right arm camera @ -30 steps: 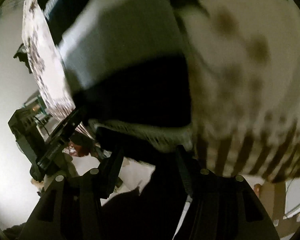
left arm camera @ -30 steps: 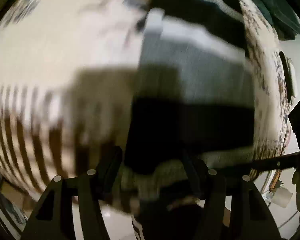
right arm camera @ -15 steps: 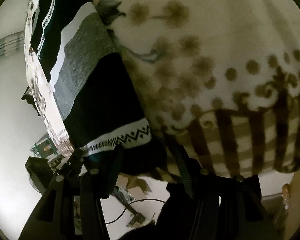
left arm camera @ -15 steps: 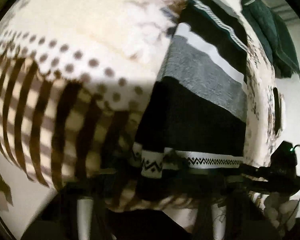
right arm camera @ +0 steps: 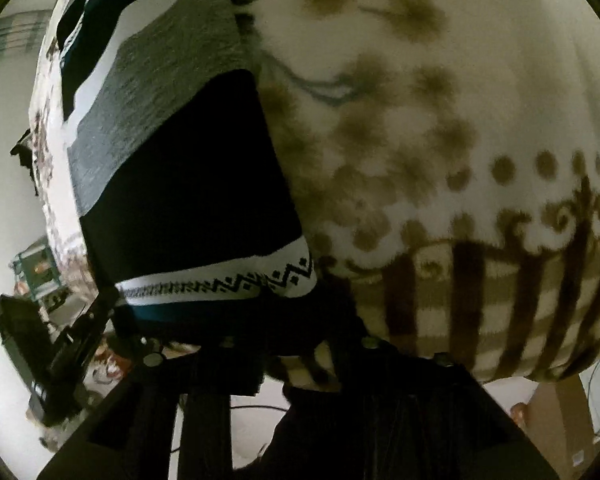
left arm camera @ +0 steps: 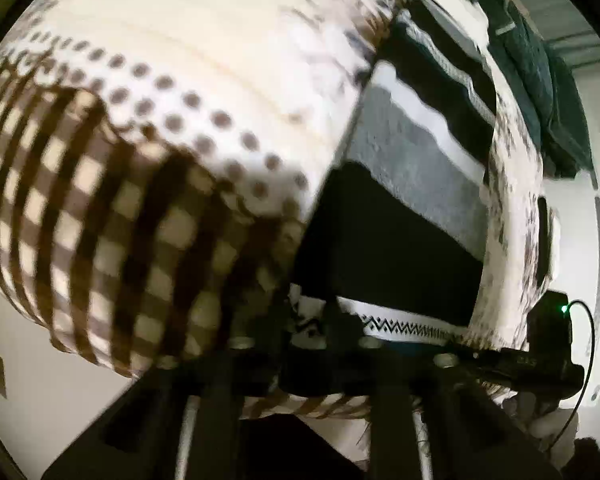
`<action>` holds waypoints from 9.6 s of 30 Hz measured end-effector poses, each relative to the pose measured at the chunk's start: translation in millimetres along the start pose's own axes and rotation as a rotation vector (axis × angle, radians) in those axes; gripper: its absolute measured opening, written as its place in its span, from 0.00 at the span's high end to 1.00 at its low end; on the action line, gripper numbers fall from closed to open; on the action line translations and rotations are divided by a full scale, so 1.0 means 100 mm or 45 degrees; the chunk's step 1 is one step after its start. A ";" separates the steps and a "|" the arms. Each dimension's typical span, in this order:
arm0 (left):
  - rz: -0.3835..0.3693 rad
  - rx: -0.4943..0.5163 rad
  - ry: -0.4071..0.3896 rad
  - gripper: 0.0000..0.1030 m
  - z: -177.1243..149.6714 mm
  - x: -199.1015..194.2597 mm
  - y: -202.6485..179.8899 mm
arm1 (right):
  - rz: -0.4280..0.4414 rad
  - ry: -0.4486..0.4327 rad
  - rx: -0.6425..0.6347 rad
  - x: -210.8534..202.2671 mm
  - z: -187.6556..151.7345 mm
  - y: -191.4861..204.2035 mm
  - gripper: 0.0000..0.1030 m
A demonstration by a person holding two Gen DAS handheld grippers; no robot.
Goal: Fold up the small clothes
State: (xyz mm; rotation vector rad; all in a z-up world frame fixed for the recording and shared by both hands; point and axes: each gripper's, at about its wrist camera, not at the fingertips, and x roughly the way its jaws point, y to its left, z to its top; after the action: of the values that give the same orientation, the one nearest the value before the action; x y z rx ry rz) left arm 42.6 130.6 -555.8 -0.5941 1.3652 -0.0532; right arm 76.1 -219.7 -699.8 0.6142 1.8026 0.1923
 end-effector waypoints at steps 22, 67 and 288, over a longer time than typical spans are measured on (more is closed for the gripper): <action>-0.219 0.115 -0.007 0.92 -0.13 0.28 -0.09 | 0.319 -0.064 0.052 0.11 0.02 -0.06 0.88; -0.131 0.381 -0.297 0.89 2.25 -0.32 -1.76 | 0.364 -0.514 -0.164 -1.94 1.91 1.59 0.85; -0.269 -0.204 -0.449 0.84 0.99 0.97 -0.63 | -0.385 0.201 -1.202 0.37 3.05 4.43 0.93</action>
State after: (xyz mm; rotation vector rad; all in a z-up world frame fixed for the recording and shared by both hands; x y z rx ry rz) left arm 175.7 77.2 -608.2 -0.8393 0.9672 -0.0084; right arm 489.1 120.8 -639.9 -0.3476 1.6838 0.8347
